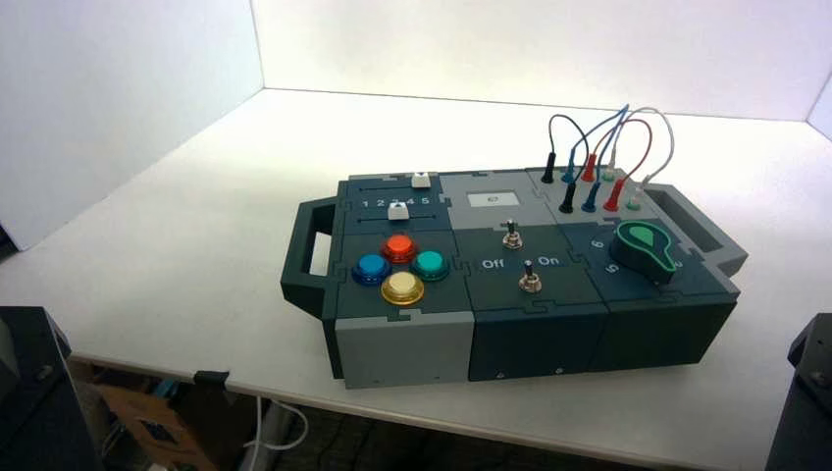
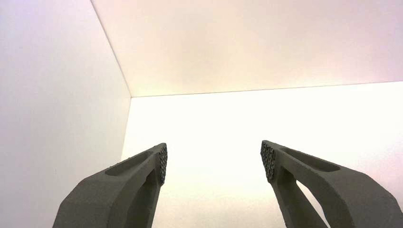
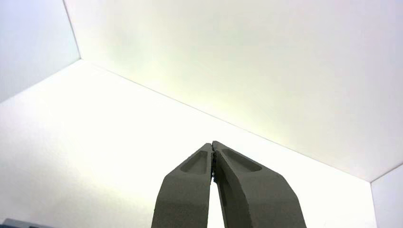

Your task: Close right gripper.

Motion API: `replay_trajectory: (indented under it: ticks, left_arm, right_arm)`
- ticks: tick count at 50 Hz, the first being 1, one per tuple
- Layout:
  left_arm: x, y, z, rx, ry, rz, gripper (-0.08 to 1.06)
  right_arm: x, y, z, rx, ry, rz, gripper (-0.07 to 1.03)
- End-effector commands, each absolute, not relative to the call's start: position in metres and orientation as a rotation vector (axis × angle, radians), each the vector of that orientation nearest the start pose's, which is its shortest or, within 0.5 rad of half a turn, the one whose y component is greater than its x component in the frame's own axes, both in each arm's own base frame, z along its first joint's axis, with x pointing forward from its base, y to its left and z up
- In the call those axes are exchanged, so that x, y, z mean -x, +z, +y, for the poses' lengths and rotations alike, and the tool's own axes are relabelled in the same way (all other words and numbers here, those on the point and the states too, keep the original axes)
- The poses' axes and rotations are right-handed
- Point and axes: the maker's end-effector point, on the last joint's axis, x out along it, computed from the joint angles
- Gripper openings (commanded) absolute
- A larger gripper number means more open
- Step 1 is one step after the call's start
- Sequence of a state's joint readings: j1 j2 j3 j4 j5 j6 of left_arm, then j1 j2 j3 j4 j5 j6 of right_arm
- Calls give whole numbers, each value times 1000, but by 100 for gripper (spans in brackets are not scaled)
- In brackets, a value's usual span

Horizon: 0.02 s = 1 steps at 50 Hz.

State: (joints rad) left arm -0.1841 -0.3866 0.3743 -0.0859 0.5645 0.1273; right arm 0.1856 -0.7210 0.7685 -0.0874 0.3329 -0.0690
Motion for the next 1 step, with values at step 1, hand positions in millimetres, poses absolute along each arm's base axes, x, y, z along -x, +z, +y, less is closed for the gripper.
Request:
replay_trajectory:
  ticks: [1]
  left_arm:
    - [-383, 364, -83, -88, -246, 484, 102]
  right_arm:
    - [-304, 325, 52, 188, 183, 324, -2]
